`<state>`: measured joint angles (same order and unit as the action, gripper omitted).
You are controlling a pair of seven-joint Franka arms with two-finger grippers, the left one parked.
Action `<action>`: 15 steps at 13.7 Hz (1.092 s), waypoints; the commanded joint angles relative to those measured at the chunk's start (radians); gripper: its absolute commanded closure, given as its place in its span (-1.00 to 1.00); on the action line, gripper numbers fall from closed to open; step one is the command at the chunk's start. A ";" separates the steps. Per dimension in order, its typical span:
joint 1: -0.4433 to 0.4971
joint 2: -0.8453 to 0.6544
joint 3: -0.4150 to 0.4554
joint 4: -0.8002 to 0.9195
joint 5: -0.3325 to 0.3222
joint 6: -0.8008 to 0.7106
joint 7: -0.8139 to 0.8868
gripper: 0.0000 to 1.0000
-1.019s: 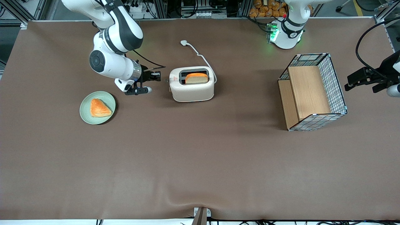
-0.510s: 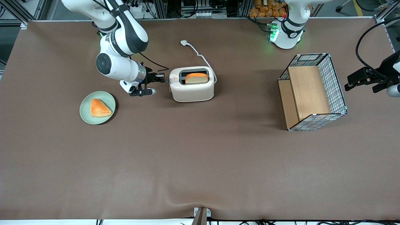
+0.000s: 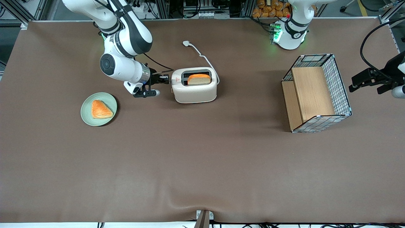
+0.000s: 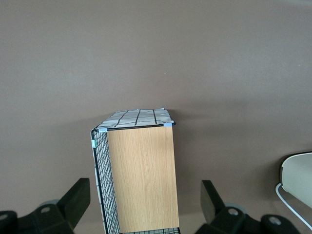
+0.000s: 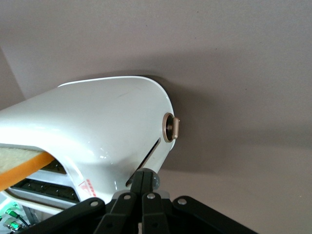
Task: Press toaster button with right arm
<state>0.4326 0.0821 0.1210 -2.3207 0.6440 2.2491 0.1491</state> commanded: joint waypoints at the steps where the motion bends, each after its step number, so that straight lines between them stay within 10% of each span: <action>1: 0.023 0.018 -0.004 -0.011 0.029 0.049 -0.011 1.00; 15: 0.060 0.103 -0.004 -0.052 0.029 0.216 -0.055 1.00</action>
<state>0.4648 0.1594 0.1210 -2.3413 0.6444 2.3751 0.1479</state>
